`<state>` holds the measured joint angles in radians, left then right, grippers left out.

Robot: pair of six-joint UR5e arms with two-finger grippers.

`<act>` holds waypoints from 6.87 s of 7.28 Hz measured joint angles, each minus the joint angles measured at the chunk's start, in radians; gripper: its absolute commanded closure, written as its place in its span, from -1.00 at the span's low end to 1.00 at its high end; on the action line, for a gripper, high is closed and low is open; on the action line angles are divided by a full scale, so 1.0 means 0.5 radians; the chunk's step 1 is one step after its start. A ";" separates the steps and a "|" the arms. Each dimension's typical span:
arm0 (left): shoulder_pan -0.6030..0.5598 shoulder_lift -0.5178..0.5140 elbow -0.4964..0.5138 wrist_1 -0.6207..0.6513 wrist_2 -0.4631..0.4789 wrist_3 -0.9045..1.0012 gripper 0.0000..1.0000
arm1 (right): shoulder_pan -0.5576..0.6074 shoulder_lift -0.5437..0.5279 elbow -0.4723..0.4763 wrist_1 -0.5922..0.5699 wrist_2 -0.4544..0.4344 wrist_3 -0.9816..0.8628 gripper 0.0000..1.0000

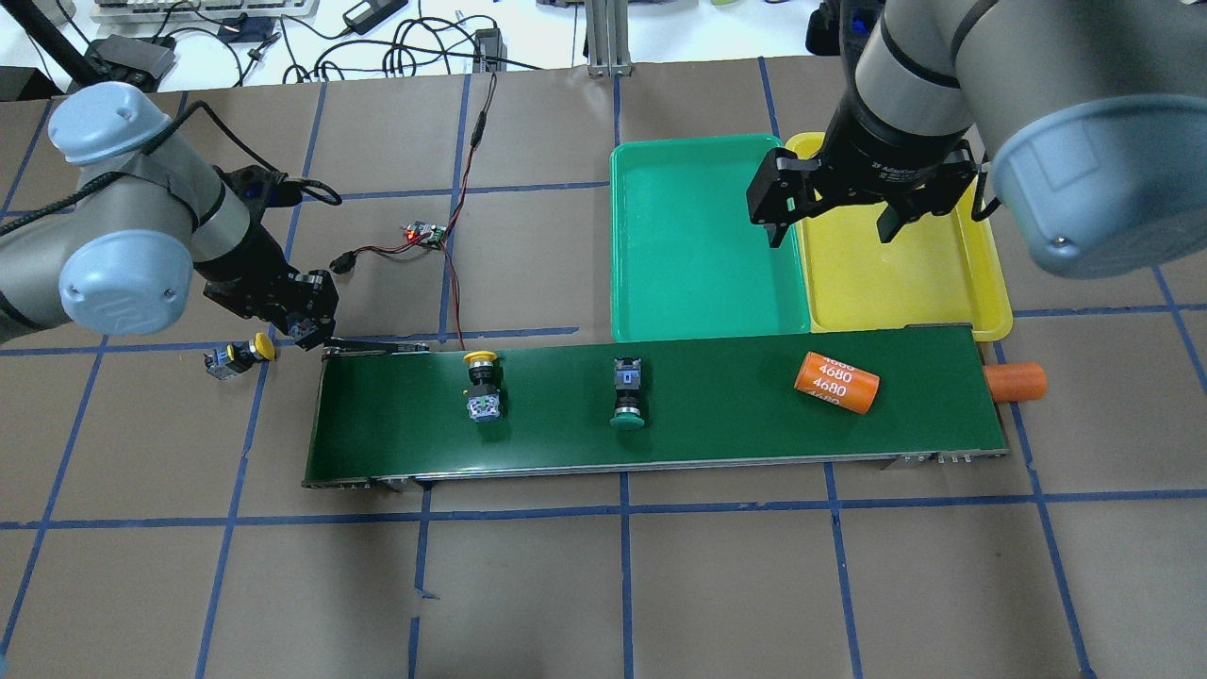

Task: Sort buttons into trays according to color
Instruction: 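Set the green-capped switch on the belt's near end with the left gripper, then grasp another yellow-capped switch with left gripper while right gripper lowers to belt, then grasp the green switch at belt's far end with right gripper while left carries yellow switch, then put green switch in green tray with right while left sets yellow switch on belt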

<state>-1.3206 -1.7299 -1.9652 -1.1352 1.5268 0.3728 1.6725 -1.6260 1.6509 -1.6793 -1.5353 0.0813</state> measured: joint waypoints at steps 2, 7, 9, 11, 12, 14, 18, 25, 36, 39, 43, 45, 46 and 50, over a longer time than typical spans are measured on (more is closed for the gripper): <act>-0.071 0.067 -0.108 0.007 -0.011 0.029 1.00 | 0.000 0.000 0.004 -0.001 0.000 -0.003 -1.00; -0.183 0.123 -0.174 -0.017 0.005 0.003 -1.00 | -0.004 0.017 -0.002 -0.014 -0.039 -0.006 -1.00; -0.138 0.174 -0.093 -0.059 0.023 -0.001 -1.00 | 0.004 0.127 0.017 -0.009 -0.039 0.007 -1.00; 0.079 0.129 0.069 -0.075 0.038 0.038 -1.00 | 0.013 0.245 0.148 -0.022 -0.039 0.009 -1.00; 0.177 0.082 0.106 -0.070 0.039 0.148 -1.00 | 0.014 0.277 0.257 -0.064 -0.033 -0.008 -1.00; 0.322 -0.028 0.131 0.000 0.039 0.566 -1.00 | 0.011 0.306 0.524 -0.323 -0.039 -0.079 -1.00; 0.480 -0.270 0.114 0.153 0.034 1.290 -1.00 | -0.016 0.141 1.091 -1.159 -0.048 -0.109 -1.00; 0.497 -0.452 0.111 0.276 0.021 1.427 -1.00 | -0.017 0.153 1.017 -1.168 -0.015 -0.051 -1.00; 0.497 -0.471 0.146 0.377 0.020 1.466 1.00 | -0.008 0.261 1.019 -1.184 -0.021 -0.052 1.00; 0.470 -0.370 0.162 0.337 0.016 1.137 1.00 | -0.010 0.280 0.931 -1.169 -0.026 -0.061 0.97; 0.226 -0.062 0.150 0.047 -0.013 0.206 1.00 | -0.007 0.778 0.209 -1.107 0.032 -0.086 -0.34; 0.050 0.084 0.081 -0.077 -0.039 -0.139 1.00 | -0.003 0.963 -0.059 -0.964 0.071 -0.086 -0.92; -0.015 0.143 0.014 -0.098 -0.044 -0.228 1.00 | -0.002 0.983 -0.096 -0.896 0.076 -0.086 -1.00; -0.062 0.275 -0.241 -0.088 -0.046 -0.288 -1.00 | -0.023 0.718 -0.026 -0.571 0.053 -0.090 -1.00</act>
<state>-1.3517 -1.5922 -2.0859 -1.1793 1.5037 0.2287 1.6611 -1.2672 1.6380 -1.9647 -1.5085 0.0363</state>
